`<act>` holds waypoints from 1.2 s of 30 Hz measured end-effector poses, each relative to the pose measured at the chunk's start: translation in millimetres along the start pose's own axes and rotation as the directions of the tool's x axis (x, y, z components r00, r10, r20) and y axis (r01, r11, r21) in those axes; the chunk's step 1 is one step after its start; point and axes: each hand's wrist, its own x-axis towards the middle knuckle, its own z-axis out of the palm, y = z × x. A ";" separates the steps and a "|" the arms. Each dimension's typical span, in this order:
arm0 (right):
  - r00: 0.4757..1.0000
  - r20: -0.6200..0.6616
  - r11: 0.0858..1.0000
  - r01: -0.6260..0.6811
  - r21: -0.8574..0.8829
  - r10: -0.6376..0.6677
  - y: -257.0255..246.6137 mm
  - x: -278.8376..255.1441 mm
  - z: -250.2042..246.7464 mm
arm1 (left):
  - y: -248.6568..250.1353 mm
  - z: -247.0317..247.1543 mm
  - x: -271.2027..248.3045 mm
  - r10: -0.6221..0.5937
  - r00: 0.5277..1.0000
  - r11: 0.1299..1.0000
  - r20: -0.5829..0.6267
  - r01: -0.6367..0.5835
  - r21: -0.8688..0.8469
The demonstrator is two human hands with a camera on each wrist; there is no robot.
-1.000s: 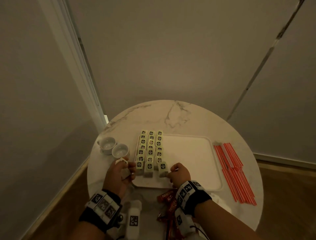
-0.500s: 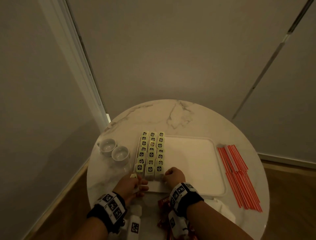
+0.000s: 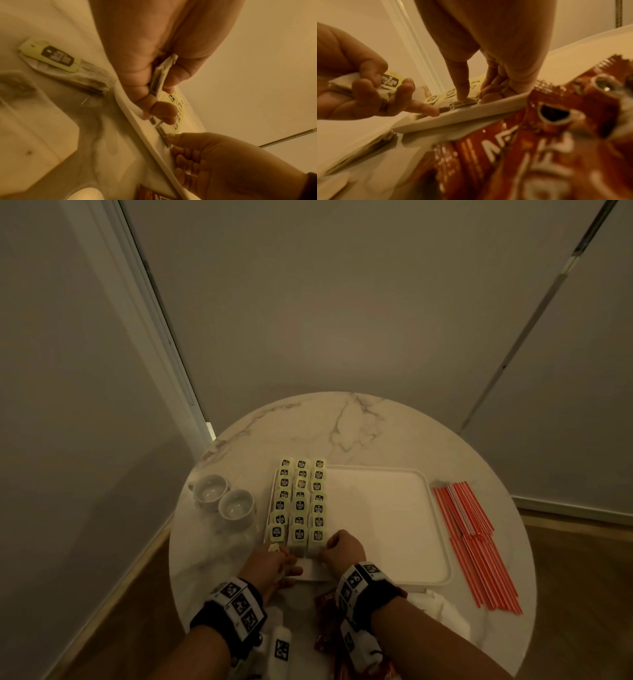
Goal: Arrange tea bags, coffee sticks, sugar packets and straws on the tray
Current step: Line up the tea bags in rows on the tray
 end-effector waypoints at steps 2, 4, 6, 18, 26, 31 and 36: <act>1.000 -0.008 1.000 0.006 -0.023 -0.006 -1.3 -0.9 0.4 | -0.7 0.6 0.2 0.000 1.000 1.000 0.006 0.000 0.008; 1.000 -0.011 0.999 0.006 -0.042 -0.006 -2.6 -1.2 0.9 | -1.6 1.6 1.2 -0.001 1.000 1.000 0.002 0.001 0.020; 1.000 -0.012 0.999 0.004 -0.049 -0.005 -3.5 -1.3 0.7 | -1.8 3.3 1.9 -0.001 1.000 1.000 -0.001 0.001 0.028; 0.994 -0.050 0.985 0.103 0.136 -0.097 -14.1 -13.9 -19.2 | 17.0 -0.9 -11.0 0.000 0.984 0.974 0.177 0.040 -0.223; 0.907 0.016 0.782 0.354 0.513 -0.421 -58.6 -53.8 -49.7 | 45.9 -13.9 -36.9 0.208 0.918 0.891 0.339 -0.034 -0.453; 0.820 -0.061 0.739 0.543 0.398 -0.570 -70.0 -62.1 -51.3 | 52.9 -13.0 -42.2 0.245 0.906 0.890 0.345 -0.070 -0.450; 0.721 -0.193 0.719 0.688 0.096 -0.665 -73.8 -66.8 -45.3 | 50.3 -2.8 -46.7 0.303 0.901 0.902 0.311 -0.165 -0.400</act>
